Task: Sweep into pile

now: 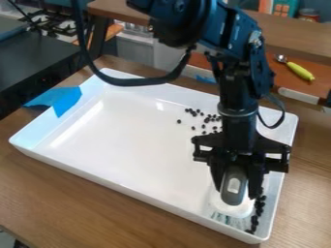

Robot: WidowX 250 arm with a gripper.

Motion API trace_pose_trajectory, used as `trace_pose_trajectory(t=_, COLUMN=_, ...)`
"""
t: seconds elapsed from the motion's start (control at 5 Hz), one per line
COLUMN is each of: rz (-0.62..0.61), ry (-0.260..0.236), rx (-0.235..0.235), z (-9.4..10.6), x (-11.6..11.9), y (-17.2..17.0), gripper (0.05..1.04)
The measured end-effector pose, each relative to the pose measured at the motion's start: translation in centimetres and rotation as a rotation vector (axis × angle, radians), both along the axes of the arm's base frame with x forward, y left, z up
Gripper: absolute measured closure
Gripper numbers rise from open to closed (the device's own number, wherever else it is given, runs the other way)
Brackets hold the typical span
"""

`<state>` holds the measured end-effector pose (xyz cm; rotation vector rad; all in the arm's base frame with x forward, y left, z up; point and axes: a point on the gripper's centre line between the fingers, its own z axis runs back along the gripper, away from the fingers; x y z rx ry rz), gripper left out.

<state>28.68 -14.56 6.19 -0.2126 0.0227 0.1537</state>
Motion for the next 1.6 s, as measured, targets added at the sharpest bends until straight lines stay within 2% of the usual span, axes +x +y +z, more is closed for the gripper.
trace_pose_trajectory(t=0.4, rz=-0.027, ry=0.012, rx=-0.001, z=0.3, x=-0.5, y=0.9, gripper=0.595)
trace_pose_trajectory(t=0.8, rz=-0.008, ry=-0.007, rx=-0.028, z=1.9, x=-0.1, y=4.3, gripper=0.595)
trace_pose_trajectory(t=1.0, rz=-0.004, ry=-0.044, rx=-0.052, z=3.7, x=0.1, y=5.8, gripper=0.595)
trace_pose_trajectory(t=1.4, rz=0.047, ry=-0.093, rx=-0.053, z=5.5, x=0.8, y=11.3, gripper=0.595)
trace_pose_trajectory(t=1.6, rz=0.106, ry=-0.166, rx=-0.037, z=7.0, x=3.0, y=15.9, gripper=0.595)
